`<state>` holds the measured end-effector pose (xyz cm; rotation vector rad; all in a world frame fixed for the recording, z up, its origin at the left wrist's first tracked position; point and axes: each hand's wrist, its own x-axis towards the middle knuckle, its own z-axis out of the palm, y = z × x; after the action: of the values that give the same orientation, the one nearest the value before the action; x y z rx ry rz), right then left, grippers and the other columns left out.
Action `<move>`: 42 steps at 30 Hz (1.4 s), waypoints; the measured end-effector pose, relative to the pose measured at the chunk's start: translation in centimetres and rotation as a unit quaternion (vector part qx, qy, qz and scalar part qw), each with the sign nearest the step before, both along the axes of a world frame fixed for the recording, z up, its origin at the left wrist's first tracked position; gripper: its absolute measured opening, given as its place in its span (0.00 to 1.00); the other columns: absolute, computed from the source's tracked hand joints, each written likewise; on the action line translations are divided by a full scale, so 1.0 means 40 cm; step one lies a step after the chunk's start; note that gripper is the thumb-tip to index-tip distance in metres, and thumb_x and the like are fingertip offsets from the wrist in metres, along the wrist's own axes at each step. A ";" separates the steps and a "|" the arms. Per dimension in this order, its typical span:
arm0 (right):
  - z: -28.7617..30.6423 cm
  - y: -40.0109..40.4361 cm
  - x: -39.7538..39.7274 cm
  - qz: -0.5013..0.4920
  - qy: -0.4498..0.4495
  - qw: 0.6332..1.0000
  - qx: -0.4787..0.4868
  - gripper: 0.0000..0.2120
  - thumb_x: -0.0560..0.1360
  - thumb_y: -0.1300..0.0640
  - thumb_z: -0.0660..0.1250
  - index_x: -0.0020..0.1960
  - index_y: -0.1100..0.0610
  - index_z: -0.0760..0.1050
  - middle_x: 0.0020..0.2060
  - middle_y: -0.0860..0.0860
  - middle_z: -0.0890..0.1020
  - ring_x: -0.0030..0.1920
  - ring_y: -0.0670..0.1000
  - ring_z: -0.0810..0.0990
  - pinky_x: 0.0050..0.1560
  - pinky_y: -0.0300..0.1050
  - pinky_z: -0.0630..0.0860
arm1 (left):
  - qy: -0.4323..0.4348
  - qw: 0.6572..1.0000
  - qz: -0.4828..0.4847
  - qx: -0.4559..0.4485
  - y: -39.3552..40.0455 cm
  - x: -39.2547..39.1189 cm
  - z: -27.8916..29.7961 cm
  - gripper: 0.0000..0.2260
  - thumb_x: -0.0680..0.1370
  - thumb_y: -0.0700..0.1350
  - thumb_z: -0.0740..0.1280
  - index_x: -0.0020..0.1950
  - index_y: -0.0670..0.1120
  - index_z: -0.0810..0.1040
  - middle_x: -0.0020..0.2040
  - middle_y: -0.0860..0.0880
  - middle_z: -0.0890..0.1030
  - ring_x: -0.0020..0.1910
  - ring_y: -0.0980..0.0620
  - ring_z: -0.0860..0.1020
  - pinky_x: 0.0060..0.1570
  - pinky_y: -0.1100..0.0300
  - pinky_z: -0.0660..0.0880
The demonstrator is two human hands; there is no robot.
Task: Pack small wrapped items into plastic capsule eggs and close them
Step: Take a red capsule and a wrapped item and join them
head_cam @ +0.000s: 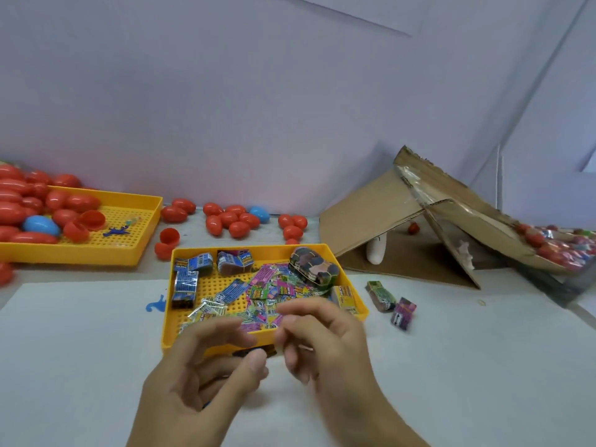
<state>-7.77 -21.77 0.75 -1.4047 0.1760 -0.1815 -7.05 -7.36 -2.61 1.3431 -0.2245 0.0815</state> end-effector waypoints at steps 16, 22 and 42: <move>-0.072 0.014 0.023 0.076 -0.057 0.995 0.013 0.13 0.61 0.51 0.70 0.43 0.55 0.85 0.24 0.57 0.75 0.23 0.48 0.65 0.20 0.35 0.61 | -0.051 0.969 0.241 0.009 0.144 0.192 0.082 0.05 0.76 0.38 0.69 0.43 0.47 0.81 0.33 0.50 0.79 0.30 0.53 0.77 0.32 0.60 0.76; -0.074 0.011 0.025 0.094 -0.056 0.994 0.031 0.11 0.72 0.69 0.67 0.40 0.56 0.85 0.23 0.57 0.75 0.20 0.43 0.69 0.20 0.31 0.64 | -0.011 0.893 0.379 0.240 0.298 0.500 0.107 0.12 0.78 0.35 0.62 0.57 0.43 0.80 0.52 0.45 0.81 0.41 0.60 0.78 0.35 0.73 0.73; -0.071 0.004 0.033 0.125 -0.040 0.991 0.022 0.08 0.68 0.56 0.67 0.43 0.52 0.85 0.22 0.54 0.75 0.20 0.42 0.69 0.24 0.29 0.65 | -0.358 0.745 0.235 0.512 0.223 0.522 0.128 0.11 0.74 0.39 0.75 0.55 0.37 0.83 0.50 0.40 0.76 0.47 0.42 0.77 0.55 0.61 0.71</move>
<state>-6.45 -21.61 -2.07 -1.3596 -0.0634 -0.0260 13.84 1.54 2.53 2.4157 -0.6334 1.0530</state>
